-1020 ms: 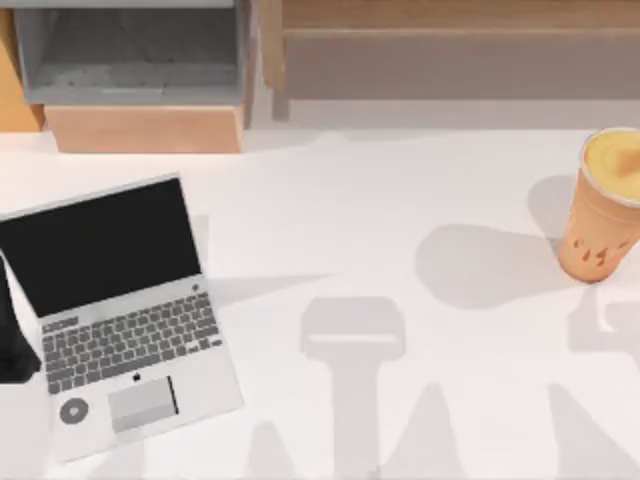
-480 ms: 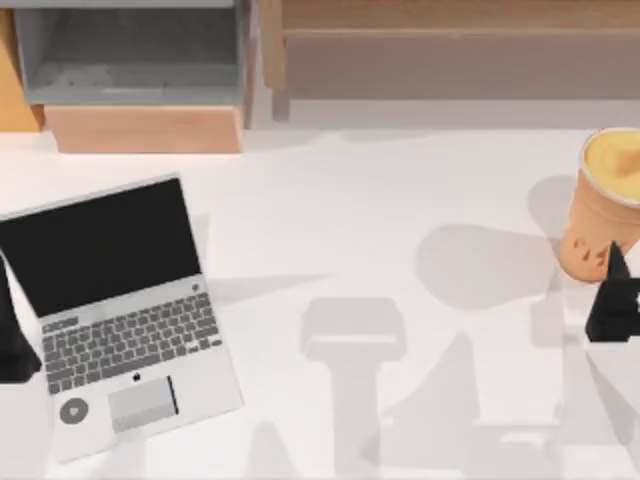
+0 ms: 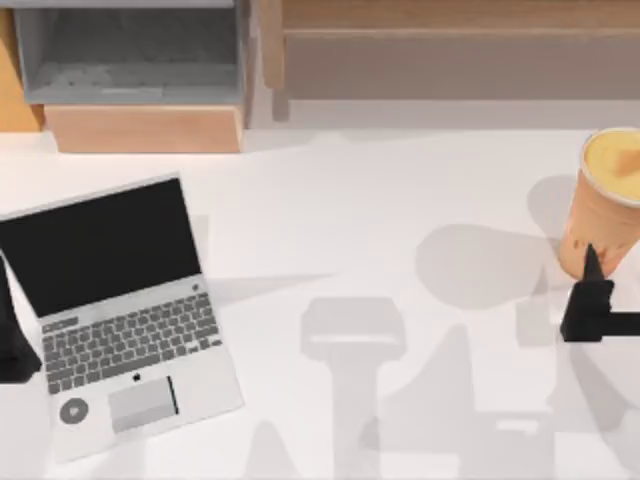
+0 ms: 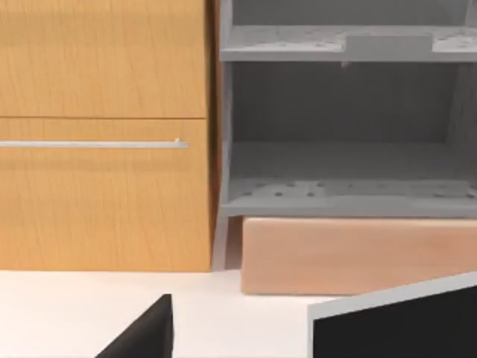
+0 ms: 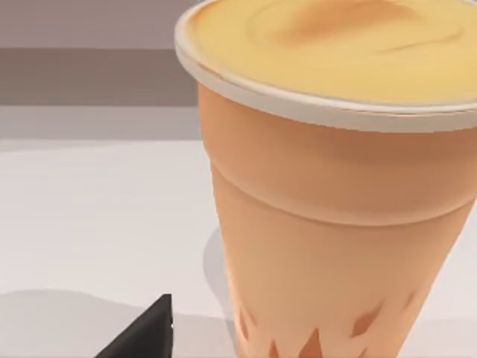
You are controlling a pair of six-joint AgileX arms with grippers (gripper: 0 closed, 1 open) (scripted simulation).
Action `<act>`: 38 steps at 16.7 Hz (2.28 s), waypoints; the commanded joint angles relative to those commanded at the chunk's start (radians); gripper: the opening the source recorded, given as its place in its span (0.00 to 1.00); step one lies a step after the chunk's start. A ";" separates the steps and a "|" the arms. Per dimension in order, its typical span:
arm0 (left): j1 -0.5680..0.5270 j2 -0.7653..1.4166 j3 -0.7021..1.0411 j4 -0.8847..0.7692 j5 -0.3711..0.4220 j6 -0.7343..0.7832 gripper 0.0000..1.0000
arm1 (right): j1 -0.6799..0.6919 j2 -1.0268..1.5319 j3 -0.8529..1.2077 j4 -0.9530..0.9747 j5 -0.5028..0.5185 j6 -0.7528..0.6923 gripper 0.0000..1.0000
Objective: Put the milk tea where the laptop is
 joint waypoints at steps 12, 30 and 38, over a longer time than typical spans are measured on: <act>0.000 0.000 0.000 0.000 0.000 0.000 1.00 | -0.081 0.214 0.166 0.054 -0.076 -0.018 1.00; 0.000 0.000 0.000 0.000 0.000 0.000 1.00 | -0.136 0.345 0.278 0.080 -0.128 -0.031 0.32; 0.000 0.000 0.000 0.000 0.000 0.000 1.00 | -0.136 0.345 0.278 0.080 -0.128 -0.031 0.00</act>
